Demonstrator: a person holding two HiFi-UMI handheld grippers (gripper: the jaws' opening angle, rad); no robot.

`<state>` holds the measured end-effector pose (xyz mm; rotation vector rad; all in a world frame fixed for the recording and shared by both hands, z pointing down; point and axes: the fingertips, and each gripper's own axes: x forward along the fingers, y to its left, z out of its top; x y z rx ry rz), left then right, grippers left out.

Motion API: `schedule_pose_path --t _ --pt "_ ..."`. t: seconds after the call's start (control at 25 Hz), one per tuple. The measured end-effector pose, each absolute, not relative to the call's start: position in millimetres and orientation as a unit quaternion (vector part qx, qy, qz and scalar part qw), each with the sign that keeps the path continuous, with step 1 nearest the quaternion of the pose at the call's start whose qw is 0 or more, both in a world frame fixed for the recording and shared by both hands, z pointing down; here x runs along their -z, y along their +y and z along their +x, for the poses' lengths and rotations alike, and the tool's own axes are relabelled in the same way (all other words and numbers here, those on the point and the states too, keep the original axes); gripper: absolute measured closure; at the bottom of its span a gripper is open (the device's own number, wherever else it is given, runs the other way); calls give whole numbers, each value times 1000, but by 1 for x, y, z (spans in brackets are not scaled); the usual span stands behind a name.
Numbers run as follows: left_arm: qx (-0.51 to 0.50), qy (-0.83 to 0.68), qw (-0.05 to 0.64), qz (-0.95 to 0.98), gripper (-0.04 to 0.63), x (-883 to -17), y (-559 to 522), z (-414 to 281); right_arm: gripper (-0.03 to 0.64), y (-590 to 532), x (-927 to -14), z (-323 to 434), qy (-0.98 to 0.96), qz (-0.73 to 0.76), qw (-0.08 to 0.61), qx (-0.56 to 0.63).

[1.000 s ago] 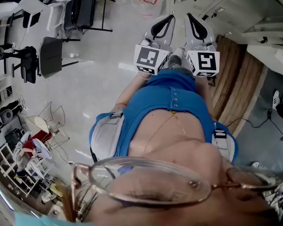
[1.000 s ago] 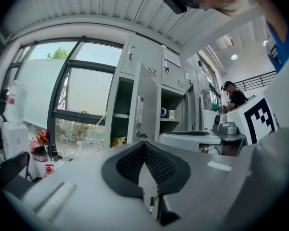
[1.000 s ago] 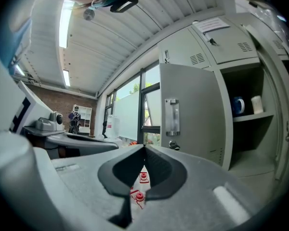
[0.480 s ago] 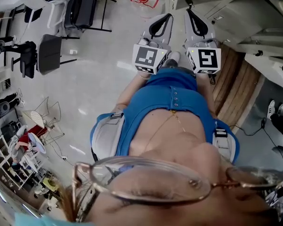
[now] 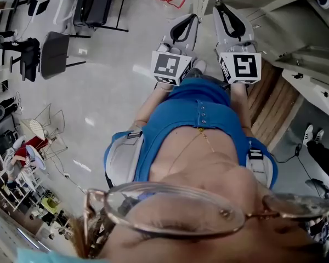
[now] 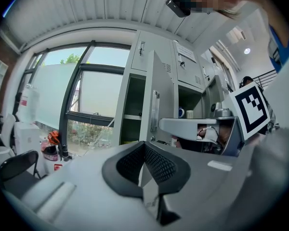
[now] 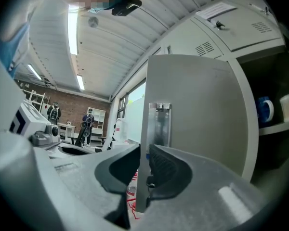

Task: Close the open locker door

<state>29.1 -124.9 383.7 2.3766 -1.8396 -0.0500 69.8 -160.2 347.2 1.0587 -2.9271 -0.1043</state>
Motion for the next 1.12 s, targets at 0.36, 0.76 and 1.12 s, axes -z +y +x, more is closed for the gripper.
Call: schedule_pose_path --t 0.36,0.76,1.12 --pt "14 -591 69 803 595 -383 -158 6 506 -175 -330 57 -945 327 -1 28" --pt "14 -573 72 817 596 -388 -189 -13 537 -194 -331 43 -948 316 -1 27" --pt "20 -560 80 824 595 -388 -207 -25 560 -221 -332 30 -939 342 8 34"
